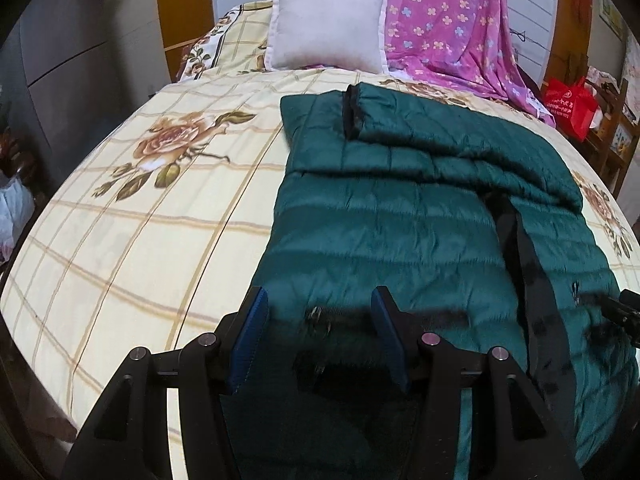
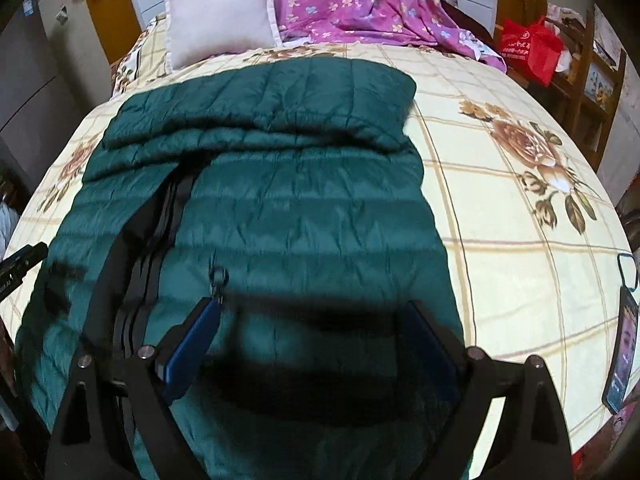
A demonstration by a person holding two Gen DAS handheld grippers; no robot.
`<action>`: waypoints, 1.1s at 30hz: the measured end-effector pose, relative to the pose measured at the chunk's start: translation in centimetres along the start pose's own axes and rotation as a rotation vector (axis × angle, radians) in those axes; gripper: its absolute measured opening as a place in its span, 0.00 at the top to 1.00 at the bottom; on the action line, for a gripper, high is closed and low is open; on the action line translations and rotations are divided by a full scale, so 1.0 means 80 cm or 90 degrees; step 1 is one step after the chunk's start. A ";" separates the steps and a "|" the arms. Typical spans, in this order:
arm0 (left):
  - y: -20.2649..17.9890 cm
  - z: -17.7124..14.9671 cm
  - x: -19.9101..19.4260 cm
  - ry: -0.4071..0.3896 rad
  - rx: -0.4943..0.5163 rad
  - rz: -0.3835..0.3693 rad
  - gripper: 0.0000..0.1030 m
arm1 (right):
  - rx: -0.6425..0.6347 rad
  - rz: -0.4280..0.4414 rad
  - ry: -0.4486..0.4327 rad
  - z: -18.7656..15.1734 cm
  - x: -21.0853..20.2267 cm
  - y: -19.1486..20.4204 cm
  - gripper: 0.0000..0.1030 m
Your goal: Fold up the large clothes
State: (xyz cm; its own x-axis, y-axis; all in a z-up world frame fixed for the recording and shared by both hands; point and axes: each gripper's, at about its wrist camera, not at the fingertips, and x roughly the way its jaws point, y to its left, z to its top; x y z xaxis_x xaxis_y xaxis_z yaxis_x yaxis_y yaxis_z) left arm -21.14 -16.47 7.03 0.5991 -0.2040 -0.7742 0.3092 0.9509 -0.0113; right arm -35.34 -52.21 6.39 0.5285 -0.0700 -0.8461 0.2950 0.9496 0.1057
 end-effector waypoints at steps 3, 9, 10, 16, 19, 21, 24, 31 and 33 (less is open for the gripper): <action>0.007 -0.012 -0.008 0.010 0.003 -0.002 0.65 | -0.002 0.001 0.001 -0.013 -0.008 -0.001 0.08; 0.032 -0.037 -0.027 0.033 -0.011 -0.033 0.65 | -0.014 0.004 0.021 -0.035 -0.023 -0.009 0.08; 0.038 -0.041 -0.029 0.042 -0.020 -0.044 0.65 | -0.017 0.001 0.023 -0.039 -0.027 -0.013 0.08; 0.066 -0.068 -0.036 0.084 -0.050 -0.076 0.65 | 0.000 0.009 0.047 -0.061 -0.046 -0.043 0.08; 0.079 -0.075 -0.038 0.099 -0.073 -0.094 0.65 | 0.017 0.023 0.069 -0.074 -0.049 -0.060 0.08; 0.088 -0.078 -0.039 0.108 -0.095 -0.110 0.65 | 0.027 0.031 0.080 -0.082 -0.049 -0.067 0.08; 0.101 -0.081 -0.038 0.117 -0.123 -0.128 0.65 | 0.041 0.047 0.093 -0.093 -0.048 -0.078 0.08; 0.118 -0.094 -0.026 0.159 -0.182 -0.192 0.65 | 0.064 0.107 0.118 -0.111 -0.041 -0.087 0.08; 0.112 -0.098 -0.022 0.168 -0.169 -0.187 0.65 | 0.065 0.122 0.125 -0.114 -0.037 -0.086 0.08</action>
State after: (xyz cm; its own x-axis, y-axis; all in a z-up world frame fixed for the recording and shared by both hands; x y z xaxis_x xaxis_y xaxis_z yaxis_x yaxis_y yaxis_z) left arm -25.21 -5.78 3.38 0.2953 -0.4397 -0.8482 0.2180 0.8954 -0.3883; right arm -46.23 -55.73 3.39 0.4217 0.1775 -0.8892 0.2880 0.9036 0.3170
